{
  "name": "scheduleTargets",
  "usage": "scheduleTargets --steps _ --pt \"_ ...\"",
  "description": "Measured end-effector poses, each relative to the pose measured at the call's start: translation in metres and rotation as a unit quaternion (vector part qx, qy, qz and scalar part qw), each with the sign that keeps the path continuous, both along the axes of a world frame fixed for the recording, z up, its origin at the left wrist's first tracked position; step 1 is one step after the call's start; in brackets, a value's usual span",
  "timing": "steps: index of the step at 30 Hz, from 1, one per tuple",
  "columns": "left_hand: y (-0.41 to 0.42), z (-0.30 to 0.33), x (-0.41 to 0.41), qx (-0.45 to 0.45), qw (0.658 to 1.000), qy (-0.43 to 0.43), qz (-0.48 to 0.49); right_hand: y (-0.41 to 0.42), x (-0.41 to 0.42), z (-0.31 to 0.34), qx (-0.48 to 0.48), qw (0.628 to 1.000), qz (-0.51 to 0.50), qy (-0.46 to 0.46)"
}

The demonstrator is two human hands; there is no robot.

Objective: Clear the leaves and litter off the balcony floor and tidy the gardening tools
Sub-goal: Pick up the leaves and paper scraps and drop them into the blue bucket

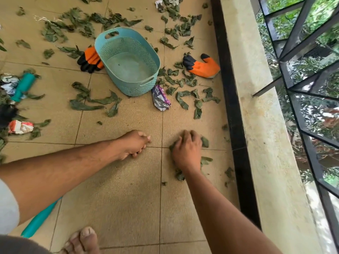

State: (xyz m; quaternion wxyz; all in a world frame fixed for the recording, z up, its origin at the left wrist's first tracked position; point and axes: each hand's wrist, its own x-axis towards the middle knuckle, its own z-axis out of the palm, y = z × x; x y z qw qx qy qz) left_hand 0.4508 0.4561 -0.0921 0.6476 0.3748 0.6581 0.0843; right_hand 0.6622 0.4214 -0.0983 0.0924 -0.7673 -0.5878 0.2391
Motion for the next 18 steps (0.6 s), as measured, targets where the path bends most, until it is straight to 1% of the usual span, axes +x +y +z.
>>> scheduleTargets --steps 2,3,5,6,8,10,11,15,18 --pt "-0.002 -0.001 0.0 0.006 1.0 -0.003 0.004 -0.004 -0.012 0.012 0.028 0.998 0.0 0.054" --pt "-0.003 -0.001 -0.001 0.007 1.0 -0.003 0.005 -0.004 -0.013 0.016 0.047 0.997 -0.005 0.066" --pt "-0.006 0.001 -0.007 0.004 1.0 0.0 0.006 -0.003 -0.006 0.023 0.067 0.997 -0.006 0.042" --pt "-0.008 0.002 -0.01 0.0 1.0 0.0 0.006 -0.003 -0.001 0.026 0.047 0.999 -0.002 0.018" --pt "-0.01 0.002 -0.018 -0.01 1.0 -0.003 0.011 -0.003 0.002 0.03 -0.048 0.999 0.024 -0.002" --pt "-0.012 0.004 -0.025 -0.017 1.0 -0.004 0.017 -0.005 -0.005 0.03 -0.122 0.99 0.058 0.027" --pt "-0.013 0.005 -0.028 -0.019 1.0 -0.002 0.017 -0.008 -0.012 0.029 -0.131 0.988 0.078 0.028" --pt "-0.02 0.009 -0.039 -0.027 0.999 0.001 0.036 -0.016 -0.039 0.024 -0.085 0.978 0.172 -0.077" --pt "-0.026 0.01 -0.046 -0.033 0.997 0.0 0.063 -0.02 -0.047 0.019 -0.016 0.968 0.224 -0.109"
